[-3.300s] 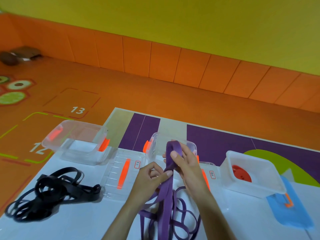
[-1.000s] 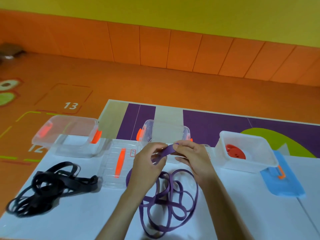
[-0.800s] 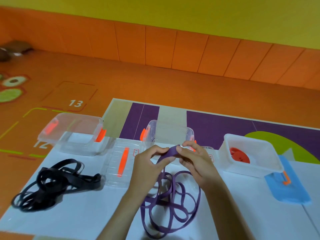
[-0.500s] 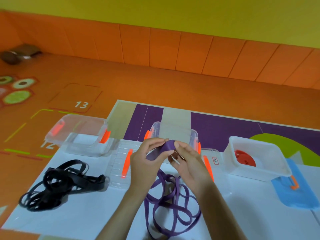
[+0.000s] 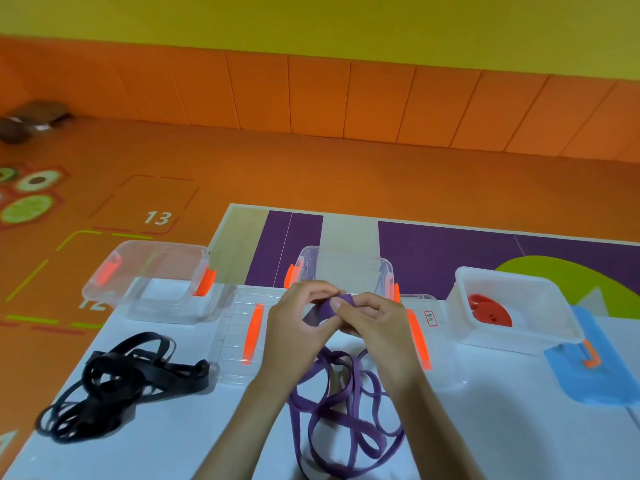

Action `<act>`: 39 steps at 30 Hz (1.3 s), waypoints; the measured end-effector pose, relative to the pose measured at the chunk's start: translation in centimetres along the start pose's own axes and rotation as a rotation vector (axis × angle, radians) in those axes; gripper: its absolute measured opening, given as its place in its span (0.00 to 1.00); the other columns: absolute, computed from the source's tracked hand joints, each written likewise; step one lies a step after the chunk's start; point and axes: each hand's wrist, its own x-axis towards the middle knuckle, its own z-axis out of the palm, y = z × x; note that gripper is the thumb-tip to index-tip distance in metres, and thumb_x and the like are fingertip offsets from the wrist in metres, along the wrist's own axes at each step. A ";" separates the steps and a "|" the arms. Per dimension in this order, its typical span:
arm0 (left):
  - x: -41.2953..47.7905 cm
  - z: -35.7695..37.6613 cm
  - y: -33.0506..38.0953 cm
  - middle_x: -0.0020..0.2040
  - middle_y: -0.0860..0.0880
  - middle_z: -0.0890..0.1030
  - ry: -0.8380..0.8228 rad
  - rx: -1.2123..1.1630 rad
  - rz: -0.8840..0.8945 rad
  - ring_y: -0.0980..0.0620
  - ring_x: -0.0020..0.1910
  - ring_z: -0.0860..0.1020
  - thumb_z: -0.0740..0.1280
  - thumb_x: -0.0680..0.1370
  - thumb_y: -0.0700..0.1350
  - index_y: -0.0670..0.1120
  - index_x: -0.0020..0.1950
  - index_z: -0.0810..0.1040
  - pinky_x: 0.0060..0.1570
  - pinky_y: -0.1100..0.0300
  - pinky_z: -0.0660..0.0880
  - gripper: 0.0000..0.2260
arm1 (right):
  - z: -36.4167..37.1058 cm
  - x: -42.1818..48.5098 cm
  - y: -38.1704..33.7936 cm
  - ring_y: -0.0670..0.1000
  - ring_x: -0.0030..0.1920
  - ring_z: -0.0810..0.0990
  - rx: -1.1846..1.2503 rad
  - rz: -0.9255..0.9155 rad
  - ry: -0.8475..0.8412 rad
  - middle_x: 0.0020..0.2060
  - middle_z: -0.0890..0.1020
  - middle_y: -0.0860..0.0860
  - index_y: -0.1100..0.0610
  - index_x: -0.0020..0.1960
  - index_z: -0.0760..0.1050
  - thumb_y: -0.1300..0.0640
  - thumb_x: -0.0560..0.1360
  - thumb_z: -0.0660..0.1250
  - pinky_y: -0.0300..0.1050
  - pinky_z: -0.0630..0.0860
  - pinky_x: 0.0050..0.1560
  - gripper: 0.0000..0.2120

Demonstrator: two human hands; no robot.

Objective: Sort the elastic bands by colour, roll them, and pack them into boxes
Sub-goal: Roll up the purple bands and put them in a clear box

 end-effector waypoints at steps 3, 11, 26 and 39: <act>-0.1 0.2 -0.5 0.53 0.61 0.85 -0.034 0.027 0.028 0.54 0.57 0.84 0.81 0.75 0.45 0.57 0.56 0.85 0.55 0.67 0.78 0.13 | -0.8 0.1 0.3 0.53 0.41 0.87 -0.026 -0.023 0.017 0.38 0.88 0.57 0.55 0.43 0.87 0.53 0.76 0.79 0.47 0.85 0.53 0.06; 1.0 -1.0 -1.3 0.52 0.59 0.83 -0.213 0.134 0.125 0.57 0.53 0.82 0.81 0.74 0.48 0.51 0.56 0.85 0.55 0.65 0.77 0.12 | -1.4 0.3 0.7 0.48 0.51 0.85 -0.013 0.076 -0.103 0.49 0.88 0.54 0.55 0.51 0.87 0.49 0.80 0.73 0.47 0.78 0.61 0.09; 0.3 0.2 -1.9 0.56 0.62 0.86 -0.118 0.104 0.149 0.58 0.56 0.84 0.80 0.76 0.49 0.53 0.61 0.86 0.57 0.66 0.78 0.14 | -2.2 0.6 1.3 0.52 0.43 0.84 0.372 0.169 -0.034 0.45 0.87 0.57 0.58 0.52 0.78 0.52 0.71 0.77 0.46 0.81 0.53 0.15; -0.8 0.7 -1.7 0.44 0.52 0.85 -0.207 0.467 0.170 0.52 0.41 0.80 0.75 0.80 0.43 0.48 0.60 0.81 0.42 0.60 0.77 0.10 | -1.4 -0.1 0.8 0.49 0.44 0.88 -0.229 -0.014 0.139 0.46 0.88 0.48 0.53 0.55 0.82 0.55 0.72 0.82 0.38 0.82 0.45 0.15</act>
